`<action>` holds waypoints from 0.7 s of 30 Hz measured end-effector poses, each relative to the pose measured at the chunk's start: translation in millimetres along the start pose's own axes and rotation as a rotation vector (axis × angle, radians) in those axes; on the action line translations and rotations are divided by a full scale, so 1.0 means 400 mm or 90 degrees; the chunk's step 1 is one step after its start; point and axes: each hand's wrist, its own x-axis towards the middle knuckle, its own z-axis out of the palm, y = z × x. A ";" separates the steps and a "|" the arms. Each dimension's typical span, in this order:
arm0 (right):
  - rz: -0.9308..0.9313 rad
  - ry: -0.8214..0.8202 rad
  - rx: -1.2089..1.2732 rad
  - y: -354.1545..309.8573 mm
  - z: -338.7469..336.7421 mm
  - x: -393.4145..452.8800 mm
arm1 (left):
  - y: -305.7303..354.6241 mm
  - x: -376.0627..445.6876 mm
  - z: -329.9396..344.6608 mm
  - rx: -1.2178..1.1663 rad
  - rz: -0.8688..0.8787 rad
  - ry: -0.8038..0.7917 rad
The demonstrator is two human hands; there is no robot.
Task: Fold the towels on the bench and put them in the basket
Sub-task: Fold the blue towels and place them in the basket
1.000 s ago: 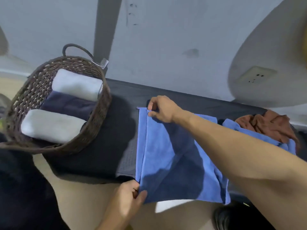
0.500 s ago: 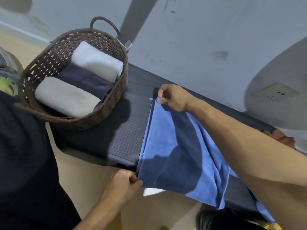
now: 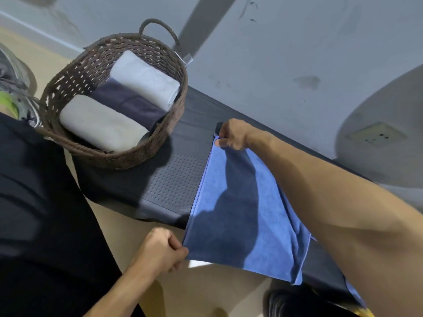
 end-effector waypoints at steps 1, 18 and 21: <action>-0.010 -0.004 -0.020 -0.004 -0.002 -0.002 | 0.000 -0.001 -0.005 0.000 0.002 0.001; -0.050 0.039 0.126 -0.001 -0.042 0.056 | -0.001 0.033 -0.052 -0.101 0.019 0.032; -0.060 0.048 0.194 -0.001 -0.032 0.051 | -0.010 0.041 -0.048 -0.103 0.015 0.015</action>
